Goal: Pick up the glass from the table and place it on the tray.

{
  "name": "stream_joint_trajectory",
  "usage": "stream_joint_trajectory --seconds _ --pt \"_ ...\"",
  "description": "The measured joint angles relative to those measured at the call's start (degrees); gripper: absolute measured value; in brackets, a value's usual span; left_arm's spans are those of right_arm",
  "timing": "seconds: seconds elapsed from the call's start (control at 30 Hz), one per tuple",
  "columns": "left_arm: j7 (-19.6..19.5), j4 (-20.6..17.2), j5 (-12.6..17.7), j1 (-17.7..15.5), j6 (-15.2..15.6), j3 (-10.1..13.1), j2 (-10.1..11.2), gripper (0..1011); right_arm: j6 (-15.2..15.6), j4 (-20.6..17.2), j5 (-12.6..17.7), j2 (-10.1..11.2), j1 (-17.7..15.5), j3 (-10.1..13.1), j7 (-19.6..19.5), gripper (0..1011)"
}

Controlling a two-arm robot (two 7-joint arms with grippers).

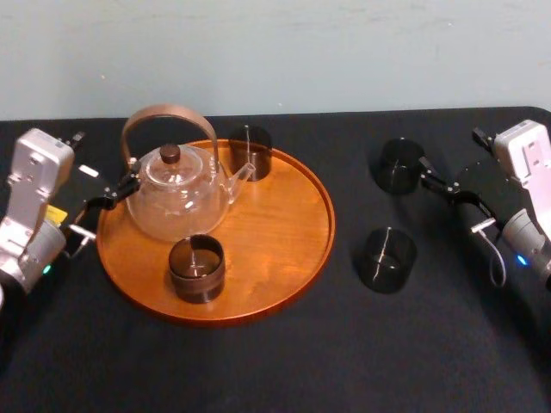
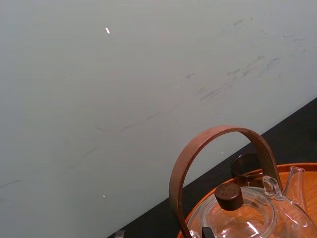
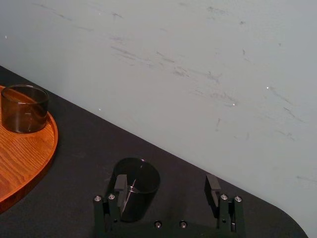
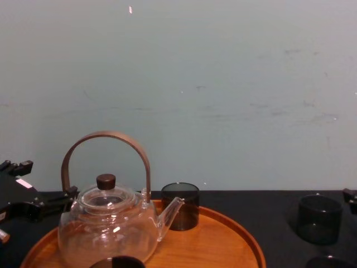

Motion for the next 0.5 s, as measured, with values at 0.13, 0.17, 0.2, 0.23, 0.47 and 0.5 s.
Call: stream_joint_trajectory --seconds 0.13,0.17,0.2,0.23,0.47,0.5 --pt "0.00 0.00 0.00 0.00 0.00 0.00 0.00 1010 0.00 0.00 0.00 0.00 0.00 0.00 0.00 1002" --pt "0.00 0.00 0.00 0.00 0.00 0.00 0.00 1010 0.00 0.00 0.00 0.00 0.00 0.00 0.00 1002" --pt "0.00 0.00 0.00 0.00 0.00 0.00 0.00 1010 0.00 0.00 0.00 0.00 0.00 0.00 0.00 1002" --pt "0.00 0.00 0.00 0.00 0.00 0.00 0.00 1010 0.00 0.00 0.00 0.00 0.00 0.00 0.00 1002" --pt "0.00 0.00 0.00 0.00 0.00 0.00 0.00 1009 0.00 0.00 0.00 0.00 0.00 0.00 0.00 1002" --pt "0.00 0.00 0.00 0.00 0.00 0.00 0.00 1010 0.00 0.00 0.00 0.00 0.00 0.00 0.00 1002"
